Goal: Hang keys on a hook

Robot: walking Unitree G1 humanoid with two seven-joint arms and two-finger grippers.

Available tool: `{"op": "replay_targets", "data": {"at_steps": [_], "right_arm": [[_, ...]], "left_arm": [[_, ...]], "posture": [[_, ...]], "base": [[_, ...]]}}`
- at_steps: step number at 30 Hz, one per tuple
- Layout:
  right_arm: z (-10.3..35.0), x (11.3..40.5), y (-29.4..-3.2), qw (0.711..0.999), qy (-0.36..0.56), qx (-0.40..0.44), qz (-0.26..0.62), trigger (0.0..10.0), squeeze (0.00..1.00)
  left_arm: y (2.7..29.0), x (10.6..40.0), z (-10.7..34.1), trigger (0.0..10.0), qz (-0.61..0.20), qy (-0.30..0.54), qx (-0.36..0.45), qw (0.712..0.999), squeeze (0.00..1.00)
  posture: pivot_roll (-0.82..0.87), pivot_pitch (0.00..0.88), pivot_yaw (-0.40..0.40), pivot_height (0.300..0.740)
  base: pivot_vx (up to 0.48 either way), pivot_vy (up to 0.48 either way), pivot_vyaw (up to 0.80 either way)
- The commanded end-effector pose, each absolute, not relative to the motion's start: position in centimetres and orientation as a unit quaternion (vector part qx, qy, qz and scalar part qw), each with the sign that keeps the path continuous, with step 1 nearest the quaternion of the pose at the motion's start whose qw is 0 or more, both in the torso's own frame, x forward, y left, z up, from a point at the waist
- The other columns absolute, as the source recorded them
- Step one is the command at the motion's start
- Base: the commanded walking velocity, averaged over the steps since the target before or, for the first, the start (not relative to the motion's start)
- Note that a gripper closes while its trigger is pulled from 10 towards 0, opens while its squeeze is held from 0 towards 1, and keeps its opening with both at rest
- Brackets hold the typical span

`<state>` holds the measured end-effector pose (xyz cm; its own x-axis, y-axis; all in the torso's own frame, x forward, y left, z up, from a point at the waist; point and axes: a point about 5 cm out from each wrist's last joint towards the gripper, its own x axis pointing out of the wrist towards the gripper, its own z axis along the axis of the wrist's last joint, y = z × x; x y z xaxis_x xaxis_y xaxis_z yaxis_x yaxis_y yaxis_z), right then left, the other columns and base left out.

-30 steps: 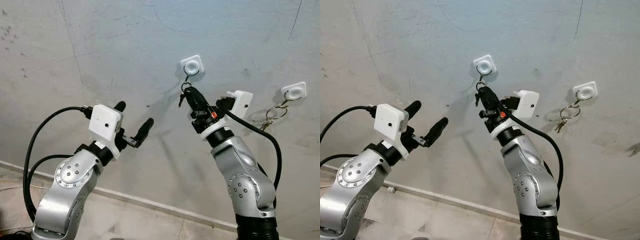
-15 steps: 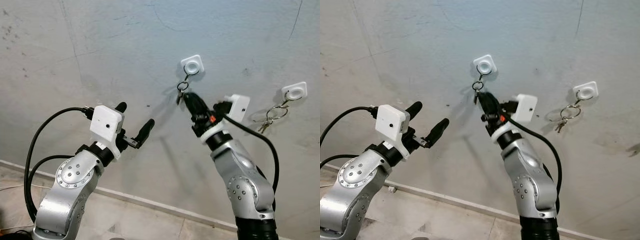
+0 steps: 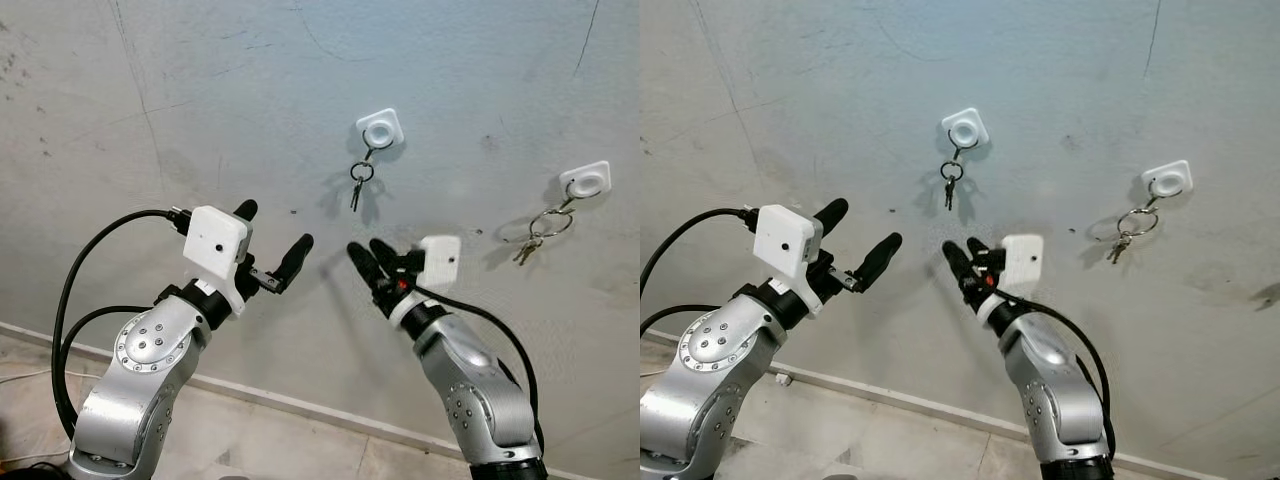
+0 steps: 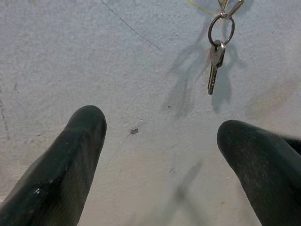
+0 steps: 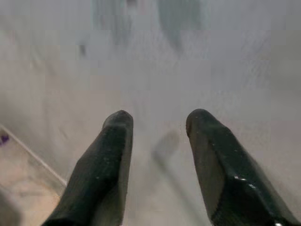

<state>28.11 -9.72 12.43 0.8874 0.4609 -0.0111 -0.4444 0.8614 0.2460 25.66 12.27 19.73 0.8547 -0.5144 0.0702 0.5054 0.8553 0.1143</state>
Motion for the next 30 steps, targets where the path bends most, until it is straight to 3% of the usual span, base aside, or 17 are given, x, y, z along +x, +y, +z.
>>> {"op": "replay_targets", "data": {"at_steps": [1,12,17,23,30], "right_arm": [[11.2,27.8,-9.7,0.964,0.054,0.106,0.239,10.0,1.0],[7.9,27.2,-10.6,0.972,0.111,0.015,0.206,10.0,1.0],[7.3,27.3,-12.4,0.98,0.12,0.006,0.156,10.0,1.0],[7.0,27.6,-12.5,0.98,0.122,-0.018,0.154,10.0,1.0],[6.3,28.2,-14.2,0.985,0.141,-0.013,0.098,10.0,1.0]], "left_arm": [[12.0,25.6,20.4,10.0,-0.269,-0.062,0.046,0.96,0.0],[12.3,25.8,19.3,10.0,-0.257,-0.05,0.066,0.963,0.0],[14.3,25.7,15.8,10.0,-0.208,0.0,0.087,0.974,0.0],[16.8,25.2,12.6,10.0,-0.128,0.055,0.082,0.987,0.0],[17.7,24.6,8.7,10.0,-0.097,0.116,0.067,0.986,0.0]], "posture": [[0.27,0.031,-0.088,0.74],[0.26,0.018,-0.083,0.74],[0.25,0.015,-0.094,0.74],[0.25,0.01,-0.117,0.74],[0.23,0.0,-0.134,0.74]], "base": [[0.0,0.0,0.0],[0.0,0.0,0.0],[0.0,0.0,0.0],[0.0,0.0,0.0],[0.0,0.0,0.0]]}}
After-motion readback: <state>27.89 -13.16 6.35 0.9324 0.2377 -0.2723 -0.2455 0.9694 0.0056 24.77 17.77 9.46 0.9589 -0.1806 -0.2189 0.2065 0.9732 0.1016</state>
